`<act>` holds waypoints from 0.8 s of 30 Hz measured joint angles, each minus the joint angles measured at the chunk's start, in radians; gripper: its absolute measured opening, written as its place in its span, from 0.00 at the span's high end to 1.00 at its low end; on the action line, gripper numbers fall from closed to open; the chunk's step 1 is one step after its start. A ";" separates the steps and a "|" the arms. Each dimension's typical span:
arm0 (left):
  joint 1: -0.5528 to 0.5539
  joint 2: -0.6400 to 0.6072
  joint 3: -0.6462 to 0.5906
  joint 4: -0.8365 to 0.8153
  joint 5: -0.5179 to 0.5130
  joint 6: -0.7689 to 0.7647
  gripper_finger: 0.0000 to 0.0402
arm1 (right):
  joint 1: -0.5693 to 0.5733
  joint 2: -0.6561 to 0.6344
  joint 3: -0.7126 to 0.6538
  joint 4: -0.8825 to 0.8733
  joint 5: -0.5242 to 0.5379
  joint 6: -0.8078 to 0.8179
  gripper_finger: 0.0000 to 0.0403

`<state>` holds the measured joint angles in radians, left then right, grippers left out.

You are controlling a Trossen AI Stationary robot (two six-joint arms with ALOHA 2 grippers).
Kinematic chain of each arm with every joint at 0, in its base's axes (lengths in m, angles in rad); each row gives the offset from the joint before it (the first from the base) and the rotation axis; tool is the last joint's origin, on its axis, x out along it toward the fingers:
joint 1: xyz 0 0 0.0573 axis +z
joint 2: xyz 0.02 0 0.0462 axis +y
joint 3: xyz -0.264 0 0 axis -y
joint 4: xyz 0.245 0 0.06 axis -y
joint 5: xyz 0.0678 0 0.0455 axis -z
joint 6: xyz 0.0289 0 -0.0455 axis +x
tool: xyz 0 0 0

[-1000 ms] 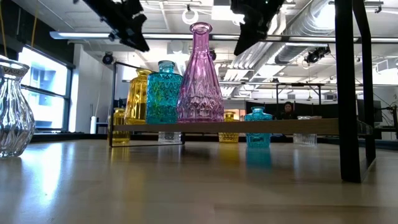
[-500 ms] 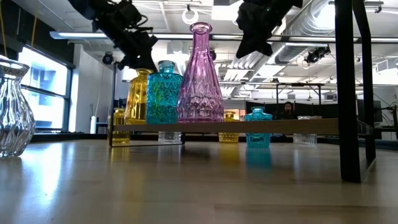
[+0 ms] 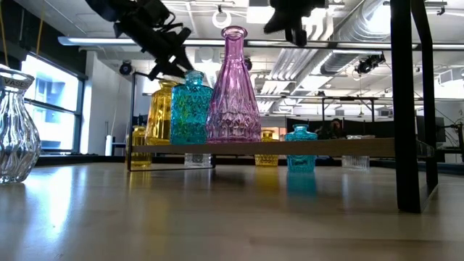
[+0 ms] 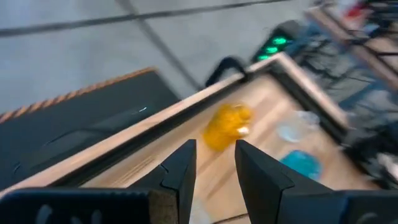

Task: Sort vases onto shelf
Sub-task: Put the top left crystal vase on the shelf

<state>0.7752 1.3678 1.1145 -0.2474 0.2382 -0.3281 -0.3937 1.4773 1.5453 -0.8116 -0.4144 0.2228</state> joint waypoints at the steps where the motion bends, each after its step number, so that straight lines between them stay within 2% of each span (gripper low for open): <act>1: -0.018 0.000 0.000 0.028 0.027 0.016 0.74 | 0.009 0.000 0.017 -0.002 0.001 -0.020 1.00; 4: -0.079 0.000 0.000 0.097 0.038 0.041 0.74 | 0.024 0.000 0.047 -0.016 0.003 -0.050 1.00; 9: -0.143 0.000 0.000 0.122 -0.110 0.052 0.74 | 0.028 0.000 0.076 -0.021 0.005 -0.046 1.00; 13: -0.142 0.000 0.000 0.116 -0.145 0.100 0.74 | 0.031 0.000 0.077 -0.017 0.070 0.024 1.00; 18: -0.133 0.000 0.000 0.119 -0.152 0.202 0.74 | 0.057 0.000 0.077 0.009 0.220 0.144 1.00; 24: -0.113 0.000 0.000 0.121 -0.203 0.366 0.74 | 0.067 0.000 0.077 0.130 0.250 0.259 1.00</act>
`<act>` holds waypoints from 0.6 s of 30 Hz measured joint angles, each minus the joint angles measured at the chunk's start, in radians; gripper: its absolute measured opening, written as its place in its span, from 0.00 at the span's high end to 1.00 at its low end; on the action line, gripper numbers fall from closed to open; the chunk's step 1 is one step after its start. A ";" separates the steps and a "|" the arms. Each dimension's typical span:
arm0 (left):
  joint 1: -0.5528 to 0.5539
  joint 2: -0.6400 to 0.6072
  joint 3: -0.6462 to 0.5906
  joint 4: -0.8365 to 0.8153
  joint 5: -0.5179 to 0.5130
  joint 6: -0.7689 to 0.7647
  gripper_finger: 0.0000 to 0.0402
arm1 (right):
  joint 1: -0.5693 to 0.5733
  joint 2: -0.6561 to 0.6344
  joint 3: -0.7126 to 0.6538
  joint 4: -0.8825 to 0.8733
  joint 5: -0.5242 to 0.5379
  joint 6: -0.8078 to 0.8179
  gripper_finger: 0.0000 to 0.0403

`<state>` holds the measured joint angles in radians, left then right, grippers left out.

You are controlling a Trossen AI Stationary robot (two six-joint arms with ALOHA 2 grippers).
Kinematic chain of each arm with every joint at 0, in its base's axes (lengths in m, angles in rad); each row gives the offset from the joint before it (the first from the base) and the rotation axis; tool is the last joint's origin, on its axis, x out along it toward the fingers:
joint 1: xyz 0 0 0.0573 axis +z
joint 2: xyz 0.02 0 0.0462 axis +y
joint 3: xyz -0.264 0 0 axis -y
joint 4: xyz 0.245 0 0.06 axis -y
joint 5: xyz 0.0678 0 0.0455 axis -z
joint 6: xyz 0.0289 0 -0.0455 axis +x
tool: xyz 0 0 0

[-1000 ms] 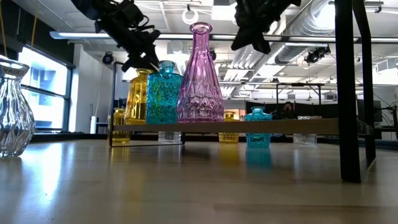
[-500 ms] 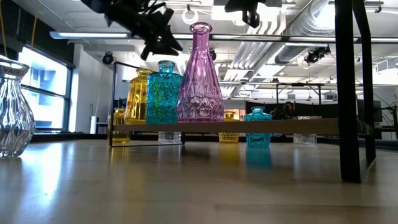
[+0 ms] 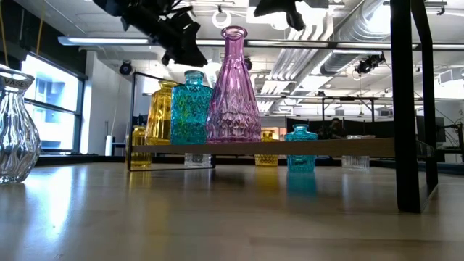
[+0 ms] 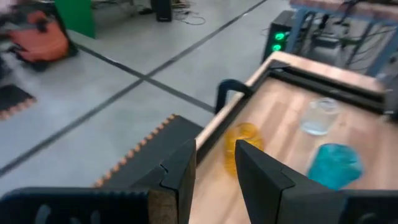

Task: Sort vases onto shelf
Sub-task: Put the top left crystal vase on the shelf

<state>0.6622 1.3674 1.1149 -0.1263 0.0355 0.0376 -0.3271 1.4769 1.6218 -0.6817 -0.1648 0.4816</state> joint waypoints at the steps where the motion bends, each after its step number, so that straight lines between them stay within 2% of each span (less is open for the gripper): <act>1: 0.005 -0.002 0.000 -0.006 -0.017 0.002 0.74 | 0.005 0.000 0.000 0.025 0.007 0.015 1.00; 4: 0.038 -0.010 0.000 -0.028 -0.026 0.001 0.74 | 0.026 0.000 0.000 0.087 0.063 0.039 1.00; 6: 0.068 -0.010 0.000 -0.051 0.003 0.001 0.74 | 0.038 0.000 0.000 0.116 0.093 0.045 1.00; 13: 0.215 0.001 0.000 -0.199 0.193 0.000 0.74 | 0.049 0.000 0.000 0.150 0.163 0.092 1.00; 18: 0.298 0.016 0.000 -0.245 0.332 -0.031 0.74 | 0.049 0.000 0.000 0.176 0.190 0.097 1.00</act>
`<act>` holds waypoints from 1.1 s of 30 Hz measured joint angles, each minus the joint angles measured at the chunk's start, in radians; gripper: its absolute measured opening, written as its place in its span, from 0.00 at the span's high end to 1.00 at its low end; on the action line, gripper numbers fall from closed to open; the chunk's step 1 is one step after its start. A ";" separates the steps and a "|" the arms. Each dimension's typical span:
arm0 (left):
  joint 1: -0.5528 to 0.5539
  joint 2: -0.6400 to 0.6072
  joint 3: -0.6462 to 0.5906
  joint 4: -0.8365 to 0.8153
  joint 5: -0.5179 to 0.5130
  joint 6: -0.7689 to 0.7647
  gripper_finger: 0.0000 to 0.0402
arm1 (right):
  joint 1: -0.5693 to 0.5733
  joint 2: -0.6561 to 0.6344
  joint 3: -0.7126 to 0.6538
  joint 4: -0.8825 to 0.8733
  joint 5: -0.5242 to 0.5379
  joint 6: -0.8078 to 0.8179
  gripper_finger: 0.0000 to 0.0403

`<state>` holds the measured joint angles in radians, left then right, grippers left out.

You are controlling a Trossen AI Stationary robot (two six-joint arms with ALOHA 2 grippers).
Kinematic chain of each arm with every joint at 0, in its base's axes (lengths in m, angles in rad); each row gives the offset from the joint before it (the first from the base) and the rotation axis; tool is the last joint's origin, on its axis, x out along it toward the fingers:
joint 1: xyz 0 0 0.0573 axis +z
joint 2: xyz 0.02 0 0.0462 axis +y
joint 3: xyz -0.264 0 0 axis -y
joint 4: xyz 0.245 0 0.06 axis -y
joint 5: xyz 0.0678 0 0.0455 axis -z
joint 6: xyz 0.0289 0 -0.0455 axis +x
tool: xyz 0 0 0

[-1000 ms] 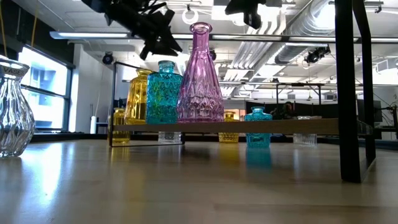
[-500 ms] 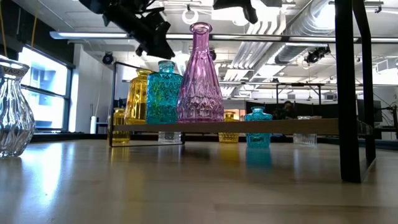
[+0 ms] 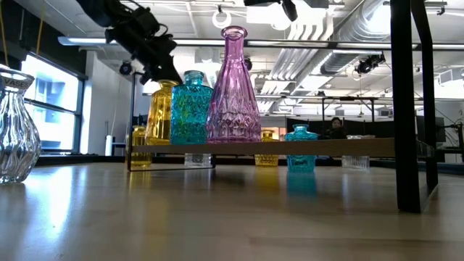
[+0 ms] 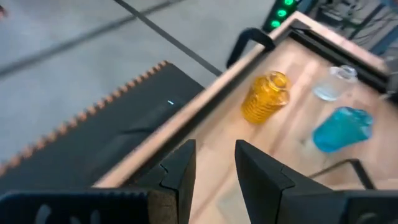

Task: Sort vases onto shelf
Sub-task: Put the top left crystal vase on the shelf

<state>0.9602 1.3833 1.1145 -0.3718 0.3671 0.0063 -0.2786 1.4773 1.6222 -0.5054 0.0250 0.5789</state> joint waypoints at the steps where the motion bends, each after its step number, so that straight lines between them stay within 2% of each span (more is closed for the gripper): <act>1: 0.011 0.007 0.000 -0.007 0.031 -0.020 0.74 | 0.000 0.000 0.000 0.010 0.000 0.000 1.00; 4: 0.028 0.037 0.000 -0.021 0.161 -0.072 0.74 | 0.000 0.000 0.000 0.024 0.000 0.000 1.00; 8: 0.035 0.088 0.000 -0.036 0.388 -0.091 0.74 | 0.000 0.000 0.000 0.024 0.000 -0.001 1.00; 11: 0.034 0.120 0.000 -0.047 0.468 -0.054 0.74 | 0.000 0.000 0.000 0.023 -0.003 -0.002 1.00; 14: 0.035 0.140 0.000 -0.060 0.450 0.006 0.74 | 0.000 0.000 0.000 0.019 -0.018 -0.003 1.00; 24: 0.041 0.201 0.000 -0.111 0.264 0.170 0.74 | 0.000 0.000 0.000 0.000 -0.055 -0.008 1.00; 33: -0.006 0.206 0.000 -0.112 0.093 0.333 0.74 | 0.000 0.000 0.000 -0.016 -0.064 -0.018 1.00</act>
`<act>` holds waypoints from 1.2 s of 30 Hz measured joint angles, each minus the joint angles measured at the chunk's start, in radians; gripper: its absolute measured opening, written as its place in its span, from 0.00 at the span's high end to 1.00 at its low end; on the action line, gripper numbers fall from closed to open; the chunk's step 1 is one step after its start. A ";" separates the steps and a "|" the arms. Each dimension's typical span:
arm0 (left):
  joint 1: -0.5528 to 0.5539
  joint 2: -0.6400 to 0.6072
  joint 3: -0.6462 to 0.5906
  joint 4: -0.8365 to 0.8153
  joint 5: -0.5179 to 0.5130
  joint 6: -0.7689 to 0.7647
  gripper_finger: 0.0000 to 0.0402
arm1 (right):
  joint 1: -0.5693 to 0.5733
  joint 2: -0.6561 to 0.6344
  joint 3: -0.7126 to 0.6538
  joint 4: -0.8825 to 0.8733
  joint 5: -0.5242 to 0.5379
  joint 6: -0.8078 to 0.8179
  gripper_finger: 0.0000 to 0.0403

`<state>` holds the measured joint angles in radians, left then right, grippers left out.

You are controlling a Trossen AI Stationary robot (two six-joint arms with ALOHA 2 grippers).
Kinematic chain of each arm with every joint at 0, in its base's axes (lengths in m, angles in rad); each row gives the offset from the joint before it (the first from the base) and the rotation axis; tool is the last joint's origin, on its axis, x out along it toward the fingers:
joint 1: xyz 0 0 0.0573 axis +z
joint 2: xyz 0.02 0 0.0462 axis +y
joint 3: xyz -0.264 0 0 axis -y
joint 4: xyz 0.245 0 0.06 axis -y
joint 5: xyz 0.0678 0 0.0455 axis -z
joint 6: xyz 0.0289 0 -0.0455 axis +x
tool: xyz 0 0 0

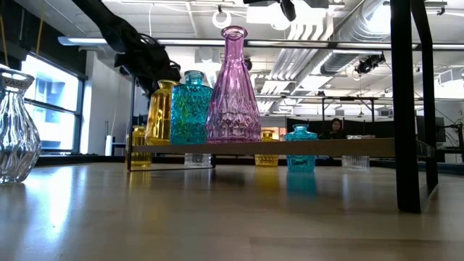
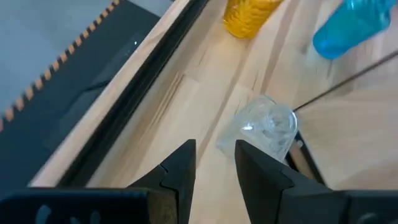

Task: Sort vases onto shelf
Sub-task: Put the top left crystal vase on the shelf

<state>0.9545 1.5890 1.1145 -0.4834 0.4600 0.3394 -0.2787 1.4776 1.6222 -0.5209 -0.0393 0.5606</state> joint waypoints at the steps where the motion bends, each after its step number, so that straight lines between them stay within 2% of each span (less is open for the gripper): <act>1: -0.010 0.000 0.000 0.001 -0.012 0.028 0.74 | 0.000 0.000 0.000 -0.001 -0.001 0.000 1.00; 5: -0.046 0.000 0.000 -0.009 -0.076 0.129 0.74 | 0.000 0.000 0.000 -0.004 -0.003 0.000 1.00; 13: -0.110 0.000 0.000 -0.116 -0.098 0.449 0.74 | 0.000 0.000 0.000 -0.017 -0.018 0.007 1.00; 17: -0.138 0.000 0.000 -0.123 -0.156 0.557 0.74 | 0.000 0.000 0.000 -0.017 -0.022 0.008 1.00; 22: -0.169 0.000 0.000 -0.112 -0.182 0.723 0.78 | 0.000 0.000 0.000 -0.017 -0.022 0.008 1.00; 31: -0.194 -0.001 0.000 -0.005 -0.188 0.746 0.85 | 0.000 0.000 0.000 -0.019 -0.021 0.000 1.00; 36: -0.218 -0.001 0.000 0.011 -0.207 0.691 0.86 | 0.000 0.000 0.000 -0.021 -0.021 -0.004 1.00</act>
<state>0.7369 1.5879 1.1145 -0.4729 0.2535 1.0302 -0.2787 1.4776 1.6222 -0.5423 -0.0605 0.5570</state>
